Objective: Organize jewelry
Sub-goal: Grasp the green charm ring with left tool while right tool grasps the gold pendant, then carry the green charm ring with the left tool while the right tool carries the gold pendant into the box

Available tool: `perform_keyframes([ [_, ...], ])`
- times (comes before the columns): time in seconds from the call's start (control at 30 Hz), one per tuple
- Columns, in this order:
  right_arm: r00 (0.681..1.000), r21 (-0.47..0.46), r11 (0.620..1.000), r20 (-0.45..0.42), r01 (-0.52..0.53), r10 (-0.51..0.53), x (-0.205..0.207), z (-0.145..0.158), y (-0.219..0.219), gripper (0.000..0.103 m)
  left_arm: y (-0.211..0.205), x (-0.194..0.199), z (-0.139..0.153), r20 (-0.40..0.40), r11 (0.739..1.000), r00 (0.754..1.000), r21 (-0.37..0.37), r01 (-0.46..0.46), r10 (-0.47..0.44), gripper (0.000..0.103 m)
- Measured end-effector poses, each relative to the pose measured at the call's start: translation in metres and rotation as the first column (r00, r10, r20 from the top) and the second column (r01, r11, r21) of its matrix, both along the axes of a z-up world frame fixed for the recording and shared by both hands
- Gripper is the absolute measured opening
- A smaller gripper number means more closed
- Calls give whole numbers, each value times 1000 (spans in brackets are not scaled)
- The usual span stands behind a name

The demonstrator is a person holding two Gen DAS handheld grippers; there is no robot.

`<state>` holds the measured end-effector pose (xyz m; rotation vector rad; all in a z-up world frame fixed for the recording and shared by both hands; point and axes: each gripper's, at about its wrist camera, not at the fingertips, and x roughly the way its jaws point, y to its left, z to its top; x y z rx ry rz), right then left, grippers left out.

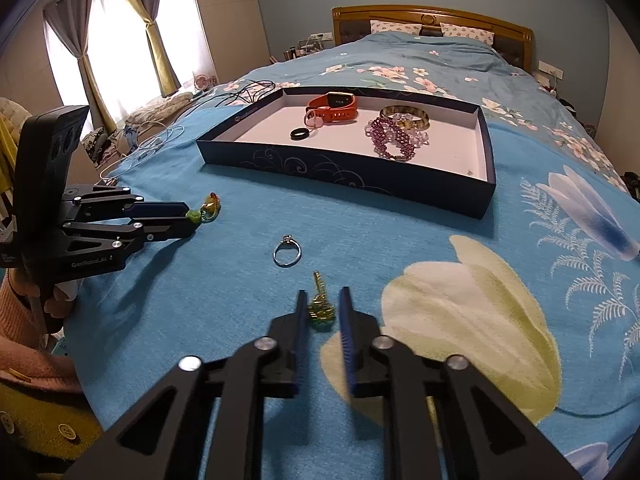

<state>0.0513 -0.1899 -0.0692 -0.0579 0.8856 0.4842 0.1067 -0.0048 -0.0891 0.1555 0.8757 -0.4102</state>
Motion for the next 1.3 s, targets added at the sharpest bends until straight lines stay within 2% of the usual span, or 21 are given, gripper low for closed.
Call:
perform_keyframes([
  [0.53, 1000, 41, 999, 23, 6, -7, -3, 7, -4, 10, 4, -10, 9, 15, 998, 1000, -59, -3, 4, 19],
  [1.3, 1000, 69, 998, 28, 9, -11, -2, 10, -7, 10, -1, -4, 0, -9, 999, 1000, -35, 2, -2, 18],
])
